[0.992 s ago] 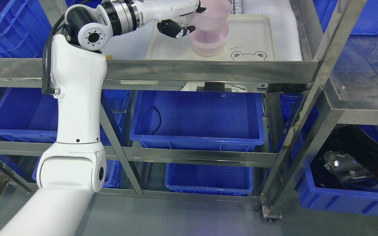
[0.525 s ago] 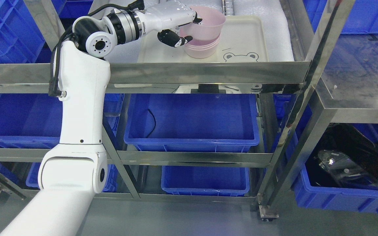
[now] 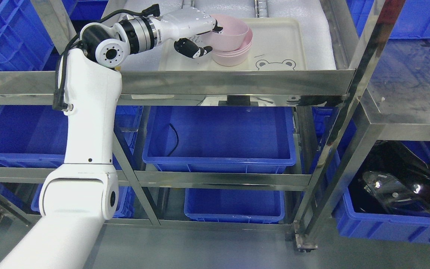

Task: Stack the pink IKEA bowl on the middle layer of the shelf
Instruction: 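Lower the pink bowl onto the stacked pink bowls on the white tray, then open the left hand to release the bowl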

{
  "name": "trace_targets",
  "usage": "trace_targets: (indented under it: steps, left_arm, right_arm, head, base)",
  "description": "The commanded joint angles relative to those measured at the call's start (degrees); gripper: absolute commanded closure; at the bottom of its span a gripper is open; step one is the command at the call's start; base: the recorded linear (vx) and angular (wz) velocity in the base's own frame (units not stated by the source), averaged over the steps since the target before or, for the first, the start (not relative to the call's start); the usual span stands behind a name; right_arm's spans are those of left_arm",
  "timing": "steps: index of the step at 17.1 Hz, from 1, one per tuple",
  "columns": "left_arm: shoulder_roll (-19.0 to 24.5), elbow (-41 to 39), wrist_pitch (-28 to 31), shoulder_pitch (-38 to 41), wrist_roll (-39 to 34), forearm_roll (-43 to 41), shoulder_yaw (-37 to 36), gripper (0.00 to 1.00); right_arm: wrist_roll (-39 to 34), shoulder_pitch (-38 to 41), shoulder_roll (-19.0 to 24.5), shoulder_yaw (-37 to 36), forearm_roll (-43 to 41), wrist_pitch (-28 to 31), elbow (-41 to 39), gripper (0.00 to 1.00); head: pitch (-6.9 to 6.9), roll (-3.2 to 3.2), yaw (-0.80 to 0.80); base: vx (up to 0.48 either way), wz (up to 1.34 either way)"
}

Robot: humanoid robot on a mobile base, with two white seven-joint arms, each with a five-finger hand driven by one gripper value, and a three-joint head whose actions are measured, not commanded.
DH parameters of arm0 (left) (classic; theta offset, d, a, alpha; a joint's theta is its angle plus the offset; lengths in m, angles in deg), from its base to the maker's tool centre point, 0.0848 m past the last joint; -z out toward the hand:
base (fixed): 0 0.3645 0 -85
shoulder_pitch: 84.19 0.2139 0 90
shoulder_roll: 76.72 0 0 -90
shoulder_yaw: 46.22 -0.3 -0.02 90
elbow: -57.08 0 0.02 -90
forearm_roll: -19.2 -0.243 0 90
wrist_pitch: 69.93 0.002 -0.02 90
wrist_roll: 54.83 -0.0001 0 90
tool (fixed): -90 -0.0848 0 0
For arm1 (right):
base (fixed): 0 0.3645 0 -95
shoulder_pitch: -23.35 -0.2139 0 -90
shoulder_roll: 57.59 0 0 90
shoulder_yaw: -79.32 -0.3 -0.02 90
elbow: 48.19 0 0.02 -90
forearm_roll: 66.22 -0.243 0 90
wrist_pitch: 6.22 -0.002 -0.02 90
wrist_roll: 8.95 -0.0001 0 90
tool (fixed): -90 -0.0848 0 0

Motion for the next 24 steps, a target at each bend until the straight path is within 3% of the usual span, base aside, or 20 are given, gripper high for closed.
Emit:
trace_targets:
  steps: [1, 9, 12, 18, 20, 21, 23, 24]
  left_arm:
    - [0.4, 3.1, 0.0, -1.2, -2.2, -0.2, 0.2, 0.84]
    - [-0.7, 8.8, -0.1, -3.0, -3.3, -0.1, -1.3, 0.84]
    - [-1.2, 10.9, -0.4, -3.3, -4.9, -0.2, -2.8, 0.77]
    - [-0.2, 10.9, -0.1, -4.1, -5.3, -0.7, -4.2, 0.51]
    - [0.0, 10.1, 0.0, -4.6, -5.2, -0.6, -3.5, 0.23]
    - [0.6, 8.4, 0.2, -4.6, -5.0, -0.4, -2.2, 0.03]
    - [-0.2, 6.2, 0.5, -4.5, -3.2, 3.4, 2.9, 0.0]
    - [-1.5, 6.1, 2.1, -4.6, 0.7, 11.6, 5.4, 0.0]
  right_arm:
    - [0.0, 1.3, -1.0, 0.0, 0.0, 0.0, -1.0, 0.0]
    - [0.0, 1.3, -1.0, 0.0, 0.0, 0.0, -1.0, 0.0]
    - [0.0, 1.3, -1.0, 0.0, 0.0, 0.0, -1.0, 0.0]
    - [0.0, 1.3, -1.0, 0.0, 0.0, 0.0, -1.0, 0.0]
    - [0.0, 1.3, -1.0, 0.0, 0.0, 0.0, -1.0, 0.0]
    - [0.0, 1.3, -1.0, 0.0, 0.0, 0.0, -1.0, 0.0]
    - [0.0, 1.3, -1.0, 0.0, 0.0, 0.0, -1.0, 0.0]
    - [0.0, 1.3, -1.0, 0.0, 0.0, 0.0, -1.0, 0.0]
  head:
    - [0.0, 0.0, 0.0]
    - [0.0, 0.0, 0.0]
    - [0.0, 0.0, 0.0]
    - [0.0, 0.0, 0.0]
    - [0.0, 0.0, 0.0]
    - [0.0, 0.0, 0.0]
    - [0.0, 0.0, 0.0]
    - [0.0, 0.0, 0.0]
  base:
    - [0.0, 0.0]
    - [0.0, 0.0]
    - [0.0, 0.0]
    - [0.0, 0.0]
    - [0.0, 0.0]
    - [0.0, 0.0]
    - [0.0, 0.0]
    - [0.0, 0.0]
